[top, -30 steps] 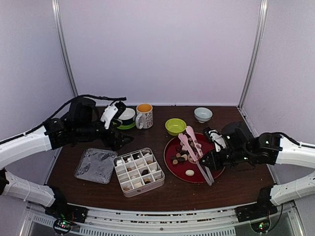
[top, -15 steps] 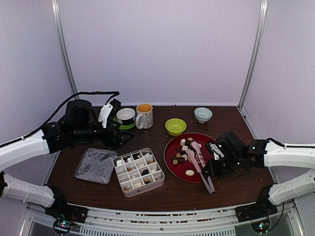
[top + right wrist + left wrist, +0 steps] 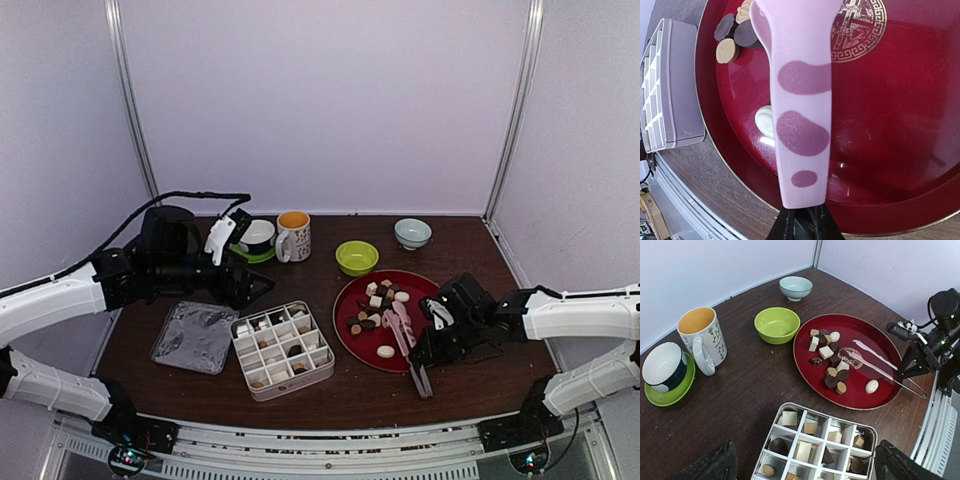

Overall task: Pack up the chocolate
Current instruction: Place the clamp on the plate.

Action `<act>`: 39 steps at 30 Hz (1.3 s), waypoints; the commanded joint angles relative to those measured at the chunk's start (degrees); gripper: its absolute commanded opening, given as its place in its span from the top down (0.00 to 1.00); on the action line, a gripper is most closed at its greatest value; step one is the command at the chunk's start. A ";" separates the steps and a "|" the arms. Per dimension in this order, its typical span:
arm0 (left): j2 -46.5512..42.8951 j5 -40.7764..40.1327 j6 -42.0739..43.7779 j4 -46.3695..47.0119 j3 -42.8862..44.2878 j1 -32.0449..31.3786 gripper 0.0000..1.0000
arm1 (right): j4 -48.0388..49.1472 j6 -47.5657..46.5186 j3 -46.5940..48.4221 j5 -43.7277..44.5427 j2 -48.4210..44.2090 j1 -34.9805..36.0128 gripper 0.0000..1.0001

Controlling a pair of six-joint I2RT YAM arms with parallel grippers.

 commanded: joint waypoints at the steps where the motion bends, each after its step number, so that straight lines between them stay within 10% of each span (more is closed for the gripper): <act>1: 0.60 0.54 1.10 0.44 1.78 0.30 0.02 | 0.60 -0.73 0.01 -0.13 0.87 -1.10 0.94; 15: 3.12 0.37 1.82 -2.49 4.64 0.40 0.02 | -4.13 -4.05 0.80 4.71 1.04 -2.26 0.61; 39: 1.86 -4.02 1.69 -3.77 2.93 0.29 0.02 | -13.31 -7.56 5.97 11.14 -5.36 -1.06 0.33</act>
